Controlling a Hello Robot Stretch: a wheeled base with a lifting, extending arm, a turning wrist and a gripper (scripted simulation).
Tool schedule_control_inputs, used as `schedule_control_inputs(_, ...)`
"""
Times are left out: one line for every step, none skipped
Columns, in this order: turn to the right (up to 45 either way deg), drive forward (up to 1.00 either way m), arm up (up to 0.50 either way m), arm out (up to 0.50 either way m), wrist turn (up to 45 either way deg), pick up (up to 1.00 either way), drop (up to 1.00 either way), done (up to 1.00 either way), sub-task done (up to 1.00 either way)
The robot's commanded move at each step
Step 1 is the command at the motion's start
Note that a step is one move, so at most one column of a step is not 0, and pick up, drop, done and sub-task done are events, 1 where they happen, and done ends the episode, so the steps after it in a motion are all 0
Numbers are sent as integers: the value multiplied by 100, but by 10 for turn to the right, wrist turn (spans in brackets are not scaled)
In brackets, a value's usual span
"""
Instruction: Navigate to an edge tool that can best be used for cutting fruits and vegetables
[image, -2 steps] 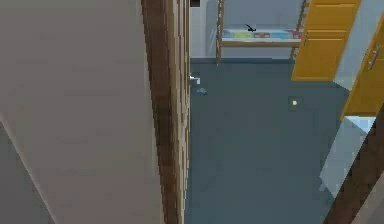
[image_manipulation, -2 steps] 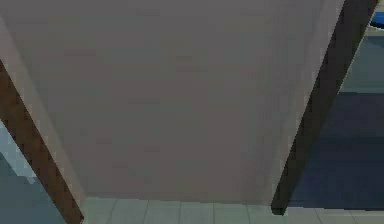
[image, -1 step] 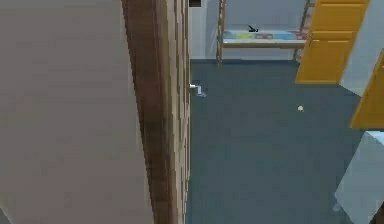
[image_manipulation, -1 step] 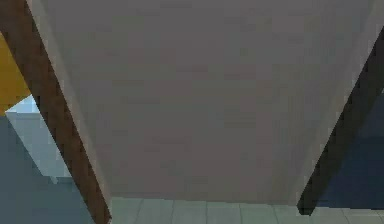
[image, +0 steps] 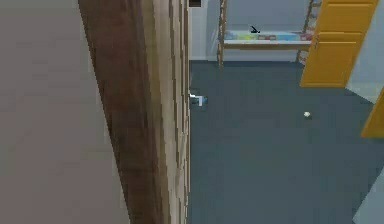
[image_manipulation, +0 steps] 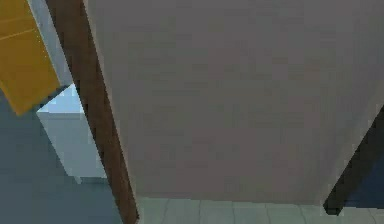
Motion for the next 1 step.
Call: schedule_control_inputs(450,0,0,0,0,0,0,0,0)
